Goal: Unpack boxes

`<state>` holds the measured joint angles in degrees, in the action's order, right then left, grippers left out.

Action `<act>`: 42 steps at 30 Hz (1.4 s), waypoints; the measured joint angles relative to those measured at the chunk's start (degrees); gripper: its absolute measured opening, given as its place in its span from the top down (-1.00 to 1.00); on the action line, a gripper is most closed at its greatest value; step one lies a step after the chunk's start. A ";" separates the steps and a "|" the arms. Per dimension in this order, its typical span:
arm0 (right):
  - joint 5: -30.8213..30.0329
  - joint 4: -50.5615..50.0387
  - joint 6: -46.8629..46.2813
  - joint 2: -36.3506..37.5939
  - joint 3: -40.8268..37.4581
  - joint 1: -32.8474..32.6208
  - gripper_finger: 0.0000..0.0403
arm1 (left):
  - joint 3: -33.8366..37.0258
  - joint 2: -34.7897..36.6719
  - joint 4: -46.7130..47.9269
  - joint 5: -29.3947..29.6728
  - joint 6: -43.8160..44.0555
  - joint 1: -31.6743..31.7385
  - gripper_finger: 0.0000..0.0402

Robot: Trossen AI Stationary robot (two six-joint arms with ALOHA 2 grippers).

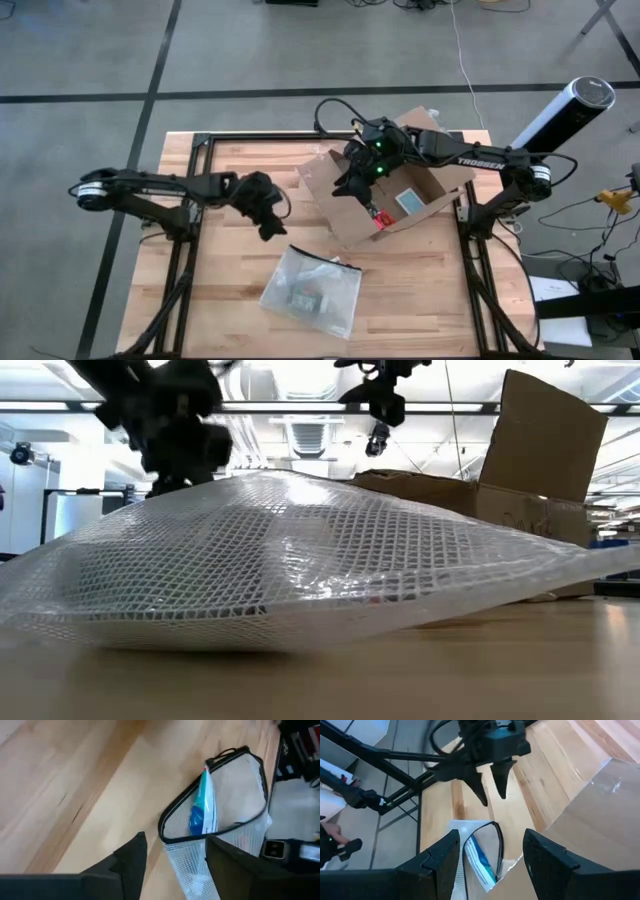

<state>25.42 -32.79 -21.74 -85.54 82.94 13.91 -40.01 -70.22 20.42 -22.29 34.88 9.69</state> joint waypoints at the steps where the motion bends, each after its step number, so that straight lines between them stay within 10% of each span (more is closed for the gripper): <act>1: -0.01 0.01 0.00 0.00 -0.12 0.00 0.06 | 0.00 -1.19 -0.08 -1.91 0.13 1.05 0.08; 10: 0.01 -0.03 -0.02 0.02 -0.63 -0.02 0.06 | -3.64 -16.09 -0.89 -20.37 4.02 5.88 0.14; 22: 0.01 -0.99 -0.09 0.00 -1.84 -0.68 0.06 | -17.64 -28.22 9.26 -21.91 0.87 5.90 0.10; 42: 0.01 -0.92 1.29 0.00 -3.98 -1.29 0.06 | -18.38 -31.50 15.32 -24.36 0.35 5.69 0.14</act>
<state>25.43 -33.70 -20.45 -85.54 78.96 12.62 -58.39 -101.71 35.74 -46.65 35.22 15.38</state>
